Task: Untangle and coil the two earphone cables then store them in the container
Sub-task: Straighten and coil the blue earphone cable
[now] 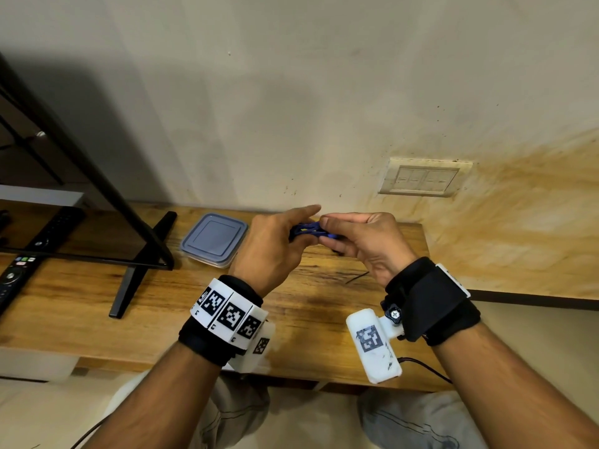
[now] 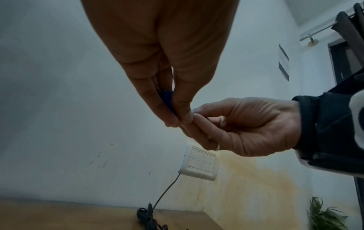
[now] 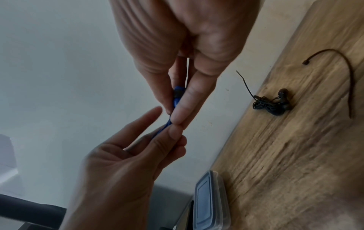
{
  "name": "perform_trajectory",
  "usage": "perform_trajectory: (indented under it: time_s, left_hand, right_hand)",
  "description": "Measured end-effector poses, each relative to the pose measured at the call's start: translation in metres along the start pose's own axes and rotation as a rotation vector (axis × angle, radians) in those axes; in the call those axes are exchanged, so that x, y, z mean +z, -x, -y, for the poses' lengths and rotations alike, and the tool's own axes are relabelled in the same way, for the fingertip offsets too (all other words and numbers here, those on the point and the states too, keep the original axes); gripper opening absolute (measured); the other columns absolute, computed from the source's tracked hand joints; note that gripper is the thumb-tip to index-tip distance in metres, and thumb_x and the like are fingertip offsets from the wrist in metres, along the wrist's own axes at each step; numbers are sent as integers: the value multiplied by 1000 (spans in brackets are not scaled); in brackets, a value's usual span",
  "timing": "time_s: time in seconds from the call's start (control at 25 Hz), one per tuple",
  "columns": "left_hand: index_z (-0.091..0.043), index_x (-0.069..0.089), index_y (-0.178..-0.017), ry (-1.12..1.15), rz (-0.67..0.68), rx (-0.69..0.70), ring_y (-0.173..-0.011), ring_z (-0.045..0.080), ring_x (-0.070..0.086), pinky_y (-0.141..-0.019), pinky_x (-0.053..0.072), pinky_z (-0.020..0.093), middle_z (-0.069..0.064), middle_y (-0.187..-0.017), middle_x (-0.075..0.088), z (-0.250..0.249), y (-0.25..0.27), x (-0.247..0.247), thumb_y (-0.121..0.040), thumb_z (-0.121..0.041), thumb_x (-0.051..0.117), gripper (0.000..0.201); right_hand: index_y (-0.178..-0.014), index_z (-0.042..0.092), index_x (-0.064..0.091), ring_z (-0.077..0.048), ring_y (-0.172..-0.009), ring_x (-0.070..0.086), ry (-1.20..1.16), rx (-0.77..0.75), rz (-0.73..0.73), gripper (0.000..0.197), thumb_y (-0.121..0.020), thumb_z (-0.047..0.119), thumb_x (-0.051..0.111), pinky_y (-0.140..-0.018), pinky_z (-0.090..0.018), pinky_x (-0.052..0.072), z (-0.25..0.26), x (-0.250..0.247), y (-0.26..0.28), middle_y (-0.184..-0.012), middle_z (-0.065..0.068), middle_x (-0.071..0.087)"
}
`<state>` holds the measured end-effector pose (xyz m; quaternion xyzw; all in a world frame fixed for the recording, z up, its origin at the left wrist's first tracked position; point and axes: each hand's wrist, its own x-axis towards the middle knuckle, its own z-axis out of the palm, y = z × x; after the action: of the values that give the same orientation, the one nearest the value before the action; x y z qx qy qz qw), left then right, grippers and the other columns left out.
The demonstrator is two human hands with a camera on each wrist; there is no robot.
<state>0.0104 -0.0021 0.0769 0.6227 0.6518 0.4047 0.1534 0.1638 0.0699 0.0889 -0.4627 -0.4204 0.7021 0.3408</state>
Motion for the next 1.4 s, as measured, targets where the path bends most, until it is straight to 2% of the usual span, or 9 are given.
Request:
perform_trajectory:
  time_s: [0.08, 0.2, 0.36, 0.52, 0.76, 0.92, 1.08, 1.24, 1.4]
  left_hand:
    - [-17, 72, -115, -9, -19, 44, -86, 6, 69, -82, 55, 18, -1, -101, 77, 1, 0, 1, -82, -15, 76, 33]
    - [-11, 78, -97, -9, -39, 201, -83, 8, 70, -78, 53, 14, 3, -97, 77, 4, -4, 0, -78, -8, 79, 19]
    - [-8, 79, -92, -85, -27, 283, -85, 19, 74, -75, 60, 33, 6, -98, 77, 6, -12, 0, -78, -10, 79, 14]
    - [-9, 78, -89, -280, 30, 370, -83, 28, 72, -64, 60, 42, 7, -95, 77, 2, -16, 9, -83, -14, 74, 9]
    - [-16, 70, -80, -387, 78, 277, -69, 23, 62, -56, 52, 40, 0, -76, 70, 1, -14, 17, -83, -27, 73, 11]
    - [-14, 72, -76, -326, 68, 264, -62, 22, 61, -54, 52, 40, 2, -69, 69, 4, -15, 21, -83, -16, 75, 8]
    - [-17, 78, -83, -48, 65, 57, -72, 14, 70, -67, 59, 37, -1, -81, 77, 9, -18, 26, -80, -17, 79, 3]
    - [-18, 76, -82, 32, 130, -4, -79, 10, 70, -73, 59, 39, -5, -87, 76, 7, -16, 27, -79, -16, 80, 6]
    - [-18, 76, -82, 82, 124, -52, -83, 11, 70, -78, 59, 39, -5, -88, 75, 6, -16, 26, -78, -15, 80, 6]
  right_hand:
    - [-96, -9, 73, -25, -78, 76, -15, 8, 4, 18, -79, -2, 76, -70, -26, 63, 0, 0, 1, -94, -22, 75]
    - [-91, -8, 74, -24, -76, 75, -36, 21, 0, 13, -80, -3, 75, -70, -26, 63, 3, 0, 2, -91, -20, 75]
    - [-88, -9, 73, -22, -73, 75, -85, 24, -10, 9, -80, -5, 74, -70, -27, 63, 9, -6, 2, -87, -19, 75]
    - [-89, -10, 73, -25, -76, 75, -74, 16, -50, 10, -80, -5, 75, -69, -26, 63, 10, -11, 0, -91, -23, 74]
    - [-93, -11, 72, -27, -77, 76, -42, 51, -56, 14, -80, -5, 75, -69, -26, 63, 5, -18, 2, -97, -26, 73]
    - [-94, -12, 72, -28, -79, 75, -30, 51, -38, 15, -80, -6, 74, -70, -28, 63, 8, -23, 2, -97, -26, 72]
    - [-92, -11, 72, -26, -78, 75, -21, 60, -25, 14, -80, -6, 74, -69, -27, 63, 7, -27, 1, -96, -25, 73]
    - [-95, -13, 71, -26, -77, 75, -58, 88, -1, 16, -80, -7, 73, -68, -26, 63, 5, -31, 1, -91, -24, 73]
    - [-94, -10, 73, -28, -81, 75, 30, 52, -9, 16, -79, -4, 75, -69, -27, 63, 8, -32, 1, -96, -25, 73]
